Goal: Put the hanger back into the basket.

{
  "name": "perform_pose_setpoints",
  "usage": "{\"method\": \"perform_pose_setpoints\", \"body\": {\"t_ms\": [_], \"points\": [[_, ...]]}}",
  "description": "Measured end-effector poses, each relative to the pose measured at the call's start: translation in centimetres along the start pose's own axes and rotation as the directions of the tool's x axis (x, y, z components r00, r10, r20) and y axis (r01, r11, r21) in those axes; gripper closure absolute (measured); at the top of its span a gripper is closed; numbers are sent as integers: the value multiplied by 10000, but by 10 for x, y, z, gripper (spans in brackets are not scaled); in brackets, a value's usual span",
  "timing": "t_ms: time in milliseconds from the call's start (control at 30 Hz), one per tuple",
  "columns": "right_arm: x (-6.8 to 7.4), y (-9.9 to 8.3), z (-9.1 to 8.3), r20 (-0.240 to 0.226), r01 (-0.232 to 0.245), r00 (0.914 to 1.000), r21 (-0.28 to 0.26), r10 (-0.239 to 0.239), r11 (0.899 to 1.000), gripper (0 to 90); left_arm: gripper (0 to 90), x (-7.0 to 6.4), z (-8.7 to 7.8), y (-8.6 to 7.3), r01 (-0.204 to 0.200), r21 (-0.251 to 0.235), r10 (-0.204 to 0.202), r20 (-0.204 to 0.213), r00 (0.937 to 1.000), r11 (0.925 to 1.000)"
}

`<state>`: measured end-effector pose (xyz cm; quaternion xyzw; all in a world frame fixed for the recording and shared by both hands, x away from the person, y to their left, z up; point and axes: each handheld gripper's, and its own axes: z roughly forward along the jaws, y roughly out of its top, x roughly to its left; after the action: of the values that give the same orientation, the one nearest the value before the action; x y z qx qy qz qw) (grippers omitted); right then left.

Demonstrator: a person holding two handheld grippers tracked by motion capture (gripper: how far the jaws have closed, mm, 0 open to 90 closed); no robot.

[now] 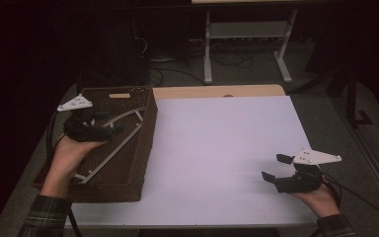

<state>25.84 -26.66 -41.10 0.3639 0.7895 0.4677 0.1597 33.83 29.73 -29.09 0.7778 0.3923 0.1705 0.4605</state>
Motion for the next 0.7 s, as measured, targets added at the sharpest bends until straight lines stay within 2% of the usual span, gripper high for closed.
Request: {"method": "perform_pose_setpoints", "body": {"t_ms": [133,233,333,533,633,700], "points": [[0,0,-1,9,7,10000,-6,-7,10000,151,135,-19,15,6,-261,-50,263,419,9988,9996],[0,0,-1,9,19,10000,-14,-19,10000,151,131,-32,24,8,-449,-149,457,586,9972,9989],[0,1,-1,1,19,10000,-15,-19,10000,151,102,-43,35,9,-514,-163,526,861,9949,9985],[0,1,-1,-57,43,10000,-25,-43,10000,151,59,-67,54,9,-758,-216,782,1434,9866,9969],[0,2,0,-87,41,10000,-20,-41,10000,151,59,-81,66,7,-907,-201,928,1782,9796,9957],[0,3,1,-135,88,9999,-31,-88,10000,151,59,-89,74,4,-1083,-227,1106,1834,9768,9939]]}}
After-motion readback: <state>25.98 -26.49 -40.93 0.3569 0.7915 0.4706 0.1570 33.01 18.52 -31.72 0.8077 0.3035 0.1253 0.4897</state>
